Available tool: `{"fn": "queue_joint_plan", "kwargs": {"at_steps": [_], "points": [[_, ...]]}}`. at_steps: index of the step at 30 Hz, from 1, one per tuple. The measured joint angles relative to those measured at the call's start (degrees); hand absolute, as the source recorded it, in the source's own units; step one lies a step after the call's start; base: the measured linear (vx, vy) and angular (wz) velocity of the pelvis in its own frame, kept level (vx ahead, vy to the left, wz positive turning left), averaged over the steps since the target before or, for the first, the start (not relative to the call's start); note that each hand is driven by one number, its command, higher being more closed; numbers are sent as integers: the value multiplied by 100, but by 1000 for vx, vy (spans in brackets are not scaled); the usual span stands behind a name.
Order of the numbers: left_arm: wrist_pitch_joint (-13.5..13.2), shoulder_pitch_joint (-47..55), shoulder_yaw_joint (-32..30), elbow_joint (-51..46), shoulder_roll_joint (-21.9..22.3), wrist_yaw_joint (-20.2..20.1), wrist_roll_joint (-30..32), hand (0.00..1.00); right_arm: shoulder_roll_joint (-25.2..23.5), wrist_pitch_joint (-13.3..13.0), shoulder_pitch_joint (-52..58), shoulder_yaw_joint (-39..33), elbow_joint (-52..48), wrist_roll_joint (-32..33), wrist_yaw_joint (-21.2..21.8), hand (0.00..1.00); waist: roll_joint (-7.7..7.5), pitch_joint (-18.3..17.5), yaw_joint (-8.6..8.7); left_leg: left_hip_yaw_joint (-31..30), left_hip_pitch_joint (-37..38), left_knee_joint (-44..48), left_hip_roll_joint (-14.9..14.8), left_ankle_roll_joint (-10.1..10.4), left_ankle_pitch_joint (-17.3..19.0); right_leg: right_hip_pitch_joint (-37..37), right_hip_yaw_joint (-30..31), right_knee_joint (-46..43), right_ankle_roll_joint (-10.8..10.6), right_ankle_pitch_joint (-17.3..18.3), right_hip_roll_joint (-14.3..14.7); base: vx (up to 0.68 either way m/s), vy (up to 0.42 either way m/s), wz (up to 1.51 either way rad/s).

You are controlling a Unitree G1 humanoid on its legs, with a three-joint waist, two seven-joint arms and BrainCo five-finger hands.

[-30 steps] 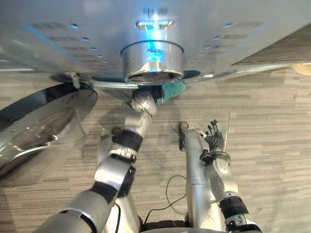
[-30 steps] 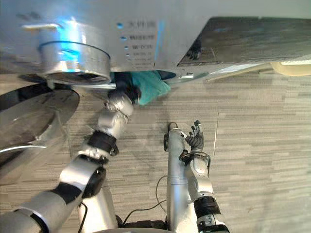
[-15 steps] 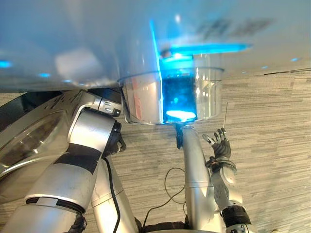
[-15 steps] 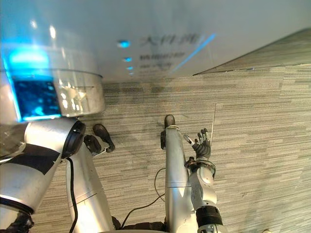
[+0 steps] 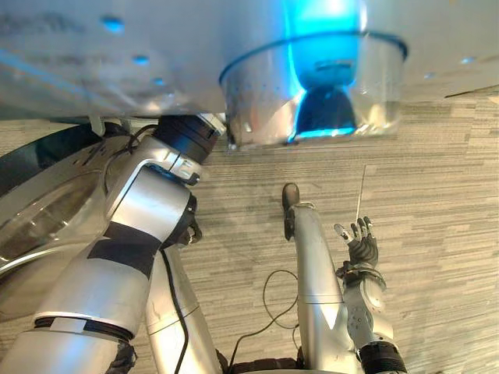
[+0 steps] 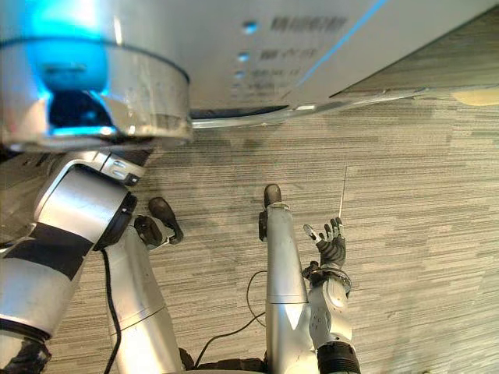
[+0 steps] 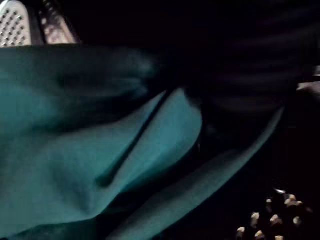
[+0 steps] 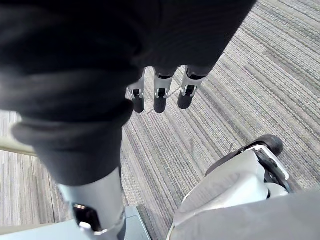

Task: Pick up the laundry basket with both hands and put the clothes into the washing machine.

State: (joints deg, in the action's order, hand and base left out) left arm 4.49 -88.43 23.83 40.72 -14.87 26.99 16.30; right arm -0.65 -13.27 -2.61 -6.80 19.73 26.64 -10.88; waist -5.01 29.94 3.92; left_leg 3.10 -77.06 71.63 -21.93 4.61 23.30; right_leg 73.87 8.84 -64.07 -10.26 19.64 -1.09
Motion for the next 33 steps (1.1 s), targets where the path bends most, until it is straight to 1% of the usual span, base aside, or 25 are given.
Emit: {"fn": "queue_joint_plan", "kwargs": {"at_steps": [1,2,3,5,6,7,8,10,11,13,14,15,17,19,21,23,24,25,26,27,28,30,31,32,33], "points": [[5,-14,-116,163,87,-167,-24,0,13,-1,-1,0,22,5,2,0,-3,2,-1,-1,-50,10,1,-11,-8,38,1,5,-2,-17,0,-77,15,-1],[1,-13,-326,401,189,-371,-209,0,17,7,0,3,43,6,3,0,-8,21,-1,-10,-93,22,3,-30,-19,62,0,16,-10,-39,0,-78,14,-1],[-2,-12,-424,496,228,-441,-317,0,19,12,2,6,60,6,4,0,-7,23,0,-13,-122,21,4,-47,-30,80,-1,27,-11,-50,0,-51,8,-1],[-16,30,-686,865,304,-566,-972,0,69,47,2,7,150,47,8,0,-9,32,2,-13,-222,40,16,-87,-59,159,7,31,-51,-98,-6,-50,12,0],[-17,69,-784,969,326,-575,-1071,0,94,78,2,15,154,51,9,0,-8,59,-1,-14,-228,44,19,-95,-66,159,8,30,-58,-108,-8,-48,12,2],[-20,225,-908,1120,368,-577,-1332,0,105,89,2,32,178,50,15,0,-14,99,-1,-17,-232,44,36,-103,-81,156,12,29,-66,-114,-15,-22,3,3],[-18,307,-970,1217,375,-581,-1464,0,114,91,3,47,195,51,24,0,-14,106,-3,-18,-234,43,42,-103,-88,157,12,29,-67,-117,-17,-32,1,5],[-15,695,-1242,1489,416,-688,-2239,0,174,111,3,85,275,53,83,0,-14,108,-1,-24,-230,35,72,-129,-125,156,12,16,-69,-118,-34,-22,-7,5],[-16,778,-1309,1557,422,-712,-2431,0,198,120,3,104,300,53,90,0,-14,108,0,-25,-229,28,80,-125,-130,156,12,15,-69,-118,-39,-15,-15,6],[-265,880,-1347,1581,434,-810,-3109,0,239,142,5,130,320,52,91,0,-14,108,-17,-25,-223,-13,94,-134,-170,149,7,16,-70,-120,-51,-10,-19,8],[-284,880,-1363,1581,438,-831,-3277,0,243,148,4,130,323,48,88,0,-14,108,-18,-23,-216,-26,95,-135,-179,142,3,21,-70,-121,-57,-5,-20,6],[-361,901,-1528,1583,461,-906,-3721,0,270,209,4,153,330,42,81,0,-14,108,-19,-21,-190,-38,95,-137,-196,119,-6,30,-65,-133,-59,0,0,0],[-466,1002,-1614,1569,463,-982,-3948,0,352,252,2,241,348,27,59,0,-14,108,-20,-7,-132,-61,93,-138,-204,75,-7,42,-65,-135,-60,0,0,0],[-509,1266,-1830,1469,513,-1074,-4033,0,350,258,-7,247,371,-9,39,0,-14,107,-18,7,18,-129,91,-134,-206,-63,-17,102,-65,-135,-60,0,0,0],[-523,1612,-2031,1399,631,-1060,-3971,0,359,261,-8,283,408,-28,-18,0,-13,107,-9,12,187,-218,93,-123,-212,-234,-46,180,-64,-135,-72,13,-10,3],[-493,2059,-2240,1236,857,-1020,-3739,0,378,262,-11,312,448,-34,-25,0,-13,106,-18,41,418,-360,119,-98,-236,-447,-68,277,-61,-133,-106,34,-29,9],[-496,2256,-2245,1155,904,-980,-3533,0,401,262,-18,350,454,-44,-24,0,-13,106,-19,47,514,-413,127,-90,-243,-537,-79,312,-59,-132,-115,36,-42,14],[-523,2582,-2340,1008,1004,-926,-3242,0,421,261,-36,400,477,-102,-25,0,-12,104,-17,61,705,-534,165,-72,-278,-709,-94,376,-45,-124,-147,40,-59,22],[-477,2887,-2420,947,1113,-875,-3069,0,425,259,-54,446,494,-159,-29,0,-10,101,-16,92,940,-707,230,-55,-345,-911,-124,461,-35,-120,-217,48,-71,27],[-484,3052,-2452,921,1154,-832,-3007,0,433,258,-66,480,513,-182,-29,0,-9,100,-11,112,1070,-805,251,-50,-374,-1023,-144,515,-27,-116,-245,53,-92,32],[-493,3471,-2456,912,1208,-799,-2900,0,402,256,-96,515,589,-214,-29,0,-3,96,-10,135,1360,-1011,312,-15,-446,-1283,-199,630,18,-122,-315,57,-107,22],[-502,4114,-2475,875,1238,-810,-2786,0,384,267,-191,556,740,-263,-38,0,2,93,-35,182,1812,-1311,322,32,-530,-1691,-256,846,86,-144,-334,60,-120,17],[-500,4548,-2571,841,1253,-814,-2713,0,370,266,-195,573,818,-271,-32,0,2,90,-74,202,2121,-1555,384,64,-628,-1970,-296,986,121,-153,-381,45,-85,20],[-502,4752,-2616,840,1264,-832,-2684,0,354,281,-194,569,860,-279,-36,0,4,89,-81,220,2268,-1692,413,81,-679,-2101,-321,1062,145,-161,-412,68,-110,24],[-500,5116,-2702,839,1260,-841,-2681,0,333,318,-193,605,947,-286,-43,0,6,84,-138,274,2589,-1964,444,115,-775,-2382,-372,1262,227,-216,-466,83,-88,19]]}}
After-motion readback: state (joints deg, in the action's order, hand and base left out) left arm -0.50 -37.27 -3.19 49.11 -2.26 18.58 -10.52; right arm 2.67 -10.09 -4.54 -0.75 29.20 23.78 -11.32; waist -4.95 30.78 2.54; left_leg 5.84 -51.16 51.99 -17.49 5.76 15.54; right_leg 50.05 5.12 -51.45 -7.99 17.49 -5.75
